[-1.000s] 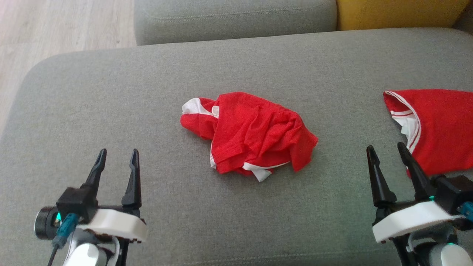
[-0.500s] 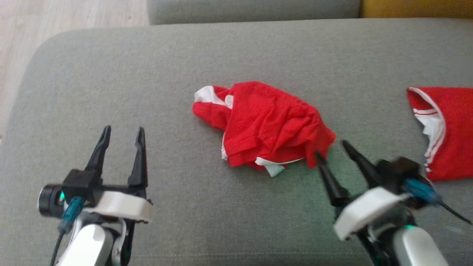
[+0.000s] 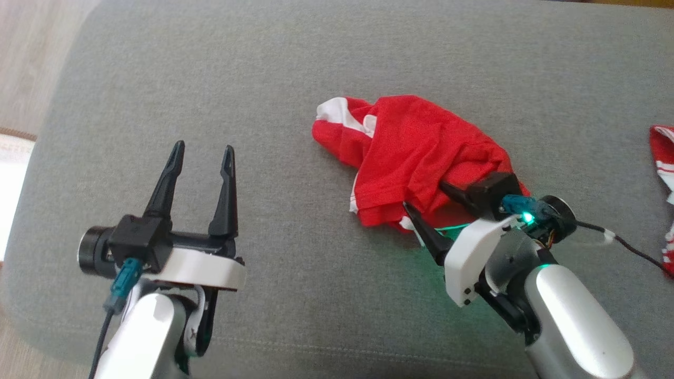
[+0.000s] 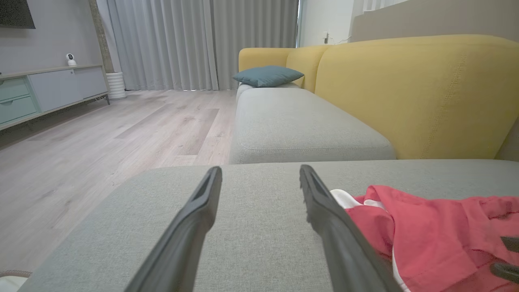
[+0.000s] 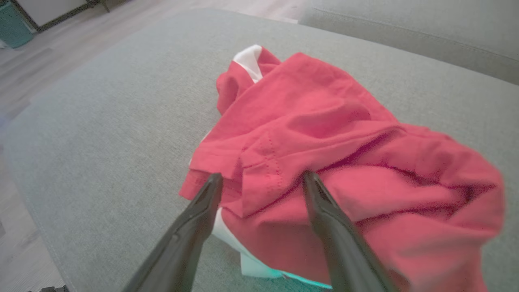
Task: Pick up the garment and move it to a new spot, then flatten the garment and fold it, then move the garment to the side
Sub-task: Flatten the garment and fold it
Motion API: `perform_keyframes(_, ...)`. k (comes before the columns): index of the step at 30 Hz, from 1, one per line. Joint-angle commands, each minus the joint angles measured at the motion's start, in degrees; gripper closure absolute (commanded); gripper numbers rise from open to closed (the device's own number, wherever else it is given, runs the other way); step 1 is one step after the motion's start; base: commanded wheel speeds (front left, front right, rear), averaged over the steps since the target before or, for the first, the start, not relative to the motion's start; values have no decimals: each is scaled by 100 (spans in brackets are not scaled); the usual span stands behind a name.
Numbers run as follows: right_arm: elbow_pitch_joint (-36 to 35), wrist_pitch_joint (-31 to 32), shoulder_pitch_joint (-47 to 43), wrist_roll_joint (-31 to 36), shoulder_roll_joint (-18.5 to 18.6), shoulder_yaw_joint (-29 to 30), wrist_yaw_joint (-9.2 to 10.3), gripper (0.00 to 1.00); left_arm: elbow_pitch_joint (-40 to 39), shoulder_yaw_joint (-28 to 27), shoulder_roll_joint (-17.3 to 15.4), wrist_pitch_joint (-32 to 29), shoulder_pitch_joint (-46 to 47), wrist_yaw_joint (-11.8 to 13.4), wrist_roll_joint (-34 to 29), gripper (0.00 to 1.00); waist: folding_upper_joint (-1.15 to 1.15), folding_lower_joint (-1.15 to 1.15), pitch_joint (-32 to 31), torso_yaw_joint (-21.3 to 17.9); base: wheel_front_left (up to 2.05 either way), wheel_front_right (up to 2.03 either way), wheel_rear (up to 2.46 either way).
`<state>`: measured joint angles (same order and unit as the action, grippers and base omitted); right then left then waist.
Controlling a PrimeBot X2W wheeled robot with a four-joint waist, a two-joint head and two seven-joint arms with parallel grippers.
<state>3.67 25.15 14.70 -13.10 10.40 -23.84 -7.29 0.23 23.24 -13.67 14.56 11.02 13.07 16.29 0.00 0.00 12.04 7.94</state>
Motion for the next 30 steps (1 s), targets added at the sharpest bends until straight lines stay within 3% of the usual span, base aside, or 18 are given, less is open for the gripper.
perform_keyframes(1,-148,34,195,12,18,-109,-20,0,-189,-251,-48,42,257,-23,-88,0,0,0,58,70,0,0,0)
perform_keyframes(3,-13,188,257,49,38,-148,-20,0,-178,-284,5,43,266,-52,-129,0,0,0,74,94,0,0,0)
perform_keyframes(4,39,262,284,86,54,-164,-20,21,-172,-301,29,43,265,-67,-149,0,0,0,76,102,0,0,0)
perform_keyframes(5,74,312,305,99,56,-178,-20,55,-168,-322,51,43,263,-82,-165,0,0,0,79,107,0,0,0)
perform_keyframes(7,100,332,332,110,56,-166,-20,100,-158,-367,92,43,254,-115,-194,0,0,0,73,112,0,0,0)
perform_keyframes(11,-49,57,304,59,-28,99,-20,100,-140,-454,151,43,214,-179,-253,0,0,0,37,88,0,0,0)
perform_keyframes(18,-474,-451,-139,-168,-388,1303,-20,100,-120,-600,196,43,139,-284,-361,0,0,0,9,-143,0,0,0)
perform_keyframes(24,-189,-574,-534,-461,-628,2549,-20,100,-83,-659,217,43,150,-372,-407,0,0,0,26,-289,0,0,0)
perform_keyframes(28,238,-745,-635,-654,-689,3009,-20,100,-64,-690,229,43,146,-405,-436,0,0,0,58,-373,0,0,0)
perform_keyframes(29,352,-786,-634,-700,-698,3061,-20,83,-63,-702,230,43,142,-405,-444,0,0,0,68,-398,0,0,0)
perform_keyframes(30,457,-826,-629,-726,-703,3095,-20,38,-56,-706,232,43,137,-411,-450,0,0,0,76,-416,0,0,0)
